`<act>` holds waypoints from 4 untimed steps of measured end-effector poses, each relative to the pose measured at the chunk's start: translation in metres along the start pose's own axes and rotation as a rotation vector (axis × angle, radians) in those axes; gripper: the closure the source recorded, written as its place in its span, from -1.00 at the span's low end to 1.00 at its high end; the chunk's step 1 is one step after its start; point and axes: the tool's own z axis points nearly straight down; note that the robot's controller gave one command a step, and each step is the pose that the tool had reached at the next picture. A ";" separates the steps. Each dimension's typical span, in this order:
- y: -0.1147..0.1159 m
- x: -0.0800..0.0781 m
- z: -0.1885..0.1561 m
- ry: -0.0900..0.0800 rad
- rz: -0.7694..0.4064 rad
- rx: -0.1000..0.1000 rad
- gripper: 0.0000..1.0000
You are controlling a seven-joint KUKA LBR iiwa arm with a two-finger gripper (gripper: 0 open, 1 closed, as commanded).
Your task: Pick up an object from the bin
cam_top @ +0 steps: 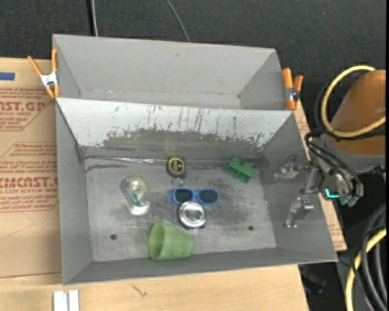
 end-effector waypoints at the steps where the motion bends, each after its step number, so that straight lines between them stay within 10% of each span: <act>1: 0.019 -0.008 0.135 -0.001 -0.331 -0.001 -1.00; 3: 0.115 -0.024 0.144 -0.010 0.282 0.003 -1.00; 4: 0.195 -0.023 0.142 -0.025 0.218 0.001 -1.00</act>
Offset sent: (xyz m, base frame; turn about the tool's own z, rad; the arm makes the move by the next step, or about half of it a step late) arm 0.0090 0.0176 -0.1311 -0.3294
